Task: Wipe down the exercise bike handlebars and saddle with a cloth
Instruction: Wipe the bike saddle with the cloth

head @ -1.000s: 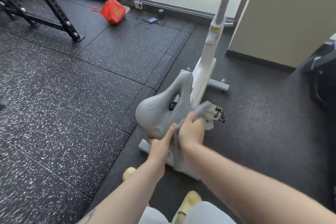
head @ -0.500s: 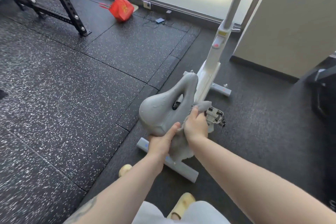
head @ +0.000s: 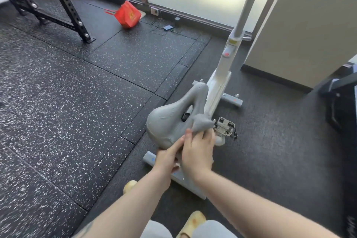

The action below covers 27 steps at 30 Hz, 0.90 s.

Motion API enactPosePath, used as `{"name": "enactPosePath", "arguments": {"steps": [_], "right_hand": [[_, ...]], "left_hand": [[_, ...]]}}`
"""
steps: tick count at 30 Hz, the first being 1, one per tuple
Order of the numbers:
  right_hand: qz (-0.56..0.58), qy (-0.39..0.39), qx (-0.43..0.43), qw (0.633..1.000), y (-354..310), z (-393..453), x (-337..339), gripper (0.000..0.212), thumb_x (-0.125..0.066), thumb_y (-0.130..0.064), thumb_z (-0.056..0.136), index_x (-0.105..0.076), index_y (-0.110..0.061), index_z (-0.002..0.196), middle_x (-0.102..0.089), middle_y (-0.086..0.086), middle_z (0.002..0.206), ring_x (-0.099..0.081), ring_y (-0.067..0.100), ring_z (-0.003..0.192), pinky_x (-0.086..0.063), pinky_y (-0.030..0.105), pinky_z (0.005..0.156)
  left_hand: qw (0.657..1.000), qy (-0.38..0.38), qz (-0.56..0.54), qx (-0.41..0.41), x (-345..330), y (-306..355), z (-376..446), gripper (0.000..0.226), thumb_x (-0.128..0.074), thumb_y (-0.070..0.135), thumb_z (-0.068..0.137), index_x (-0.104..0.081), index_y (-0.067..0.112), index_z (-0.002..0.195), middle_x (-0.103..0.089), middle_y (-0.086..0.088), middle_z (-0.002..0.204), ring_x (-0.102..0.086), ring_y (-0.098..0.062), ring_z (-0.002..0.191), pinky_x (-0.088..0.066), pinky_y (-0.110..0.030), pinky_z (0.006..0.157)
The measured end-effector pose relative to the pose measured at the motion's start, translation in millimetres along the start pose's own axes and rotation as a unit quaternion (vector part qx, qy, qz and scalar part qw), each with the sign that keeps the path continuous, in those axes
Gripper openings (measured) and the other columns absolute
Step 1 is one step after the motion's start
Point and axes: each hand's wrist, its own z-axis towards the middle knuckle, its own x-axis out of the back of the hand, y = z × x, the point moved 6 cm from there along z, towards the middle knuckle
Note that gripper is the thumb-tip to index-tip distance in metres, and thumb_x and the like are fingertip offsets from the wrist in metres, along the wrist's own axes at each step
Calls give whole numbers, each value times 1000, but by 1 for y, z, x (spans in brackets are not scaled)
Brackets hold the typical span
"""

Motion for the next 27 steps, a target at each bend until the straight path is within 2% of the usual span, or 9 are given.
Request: {"name": "enactPosePath", "arguments": {"steps": [2, 6, 9, 12, 14, 17, 21, 24, 27], "right_hand": [[-50, -42, 67, 996, -2, -5, 0, 78, -16, -55, 91, -21, -6, 150, -12, 13, 157, -1, 25, 146, -11, 42, 119], [-63, -71, 40, 995, 8, 48, -5, 71, -17, -55, 95, -15, -15, 153, -15, 6, 158, -20, 27, 142, -25, 45, 113], [-133, -57, 40, 989, -3, 20, -11, 83, -2, -60, 85, -26, -12, 150, -13, 13, 158, -13, 32, 144, -21, 52, 113], [-173, -131, 141, 966, -1, 7, -2, 85, -1, -60, 82, -34, -15, 147, 10, 9, 161, 8, 26, 148, -15, 51, 116], [-199, -157, 174, 952, 5, 30, 7, 83, -2, -62, 82, -33, -21, 147, 14, 5, 161, 0, 23, 148, -17, 47, 116], [-220, -131, 129, 958, 1, 39, 8, 74, -11, -59, 85, -53, -17, 129, -7, 19, 160, -33, 36, 137, -32, 45, 108], [-252, -94, 218, 938, -26, -11, -2, 47, -39, -42, 85, -74, -12, 96, -50, 31, 135, -49, 54, 119, -47, 58, 92], [-295, -74, 235, 923, -25, 7, 3, 52, -34, -47, 86, -75, -19, 101, -55, 23, 134, -48, 46, 125, -44, 56, 99], [-317, -70, 159, 932, -26, 18, -3, 62, -31, -47, 85, -69, -11, 116, -51, 22, 138, -47, 44, 128, -31, 51, 106]], "left_hand": [[1000, 1, 0, 15, 5, 3, -1, 48, -81, 48, 66, -72, 11, 95, -70, 8, 69, -61, -10, 61, -44, -23, 62], [999, 53, 4, 3, 7, 12, -2, 62, -82, 42, 68, -64, 5, 115, -71, -2, 95, -64, -7, 71, -49, -22, 61], [995, 97, 9, -29, 5, 9, -7, 91, -84, 53, 58, -42, 5, 123, -62, -6, 114, -62, -19, 101, -52, -40, 90], [995, 85, -15, -42, 4, 0, -15, 69, -75, 38, 81, -34, 12, 131, -60, -5, 125, -60, -22, 111, -46, -49, 101], [997, 60, -15, -43, 5, -2, -12, 52, -69, 28, 87, -39, 14, 127, -61, -8, 124, -62, -24, 106, -47, -50, 100], [998, 60, 1, -30, 12, 2, -5, 32, -70, 22, 87, -46, 15, 107, -66, -10, 114, -65, -27, 103, -50, -47, 96], [999, 41, 5, -10, 13, 2, -7, 34, -57, 12, 93, -43, 18, 124, -68, -7, 99, -58, -19, 75, -46, -33, 73], [998, 49, 25, -8, 21, 4, -9, 19, -54, 15, 96, -53, 19, 114, -66, -2, 97, -58, -20, 83, -42, -29, 67], [998, 66, 26, -1, 31, 11, -5, 19, -52, 19, 97, -57, 7, 110, -63, -10, 95, -52, -19, 69, -41, -29, 63]]}}
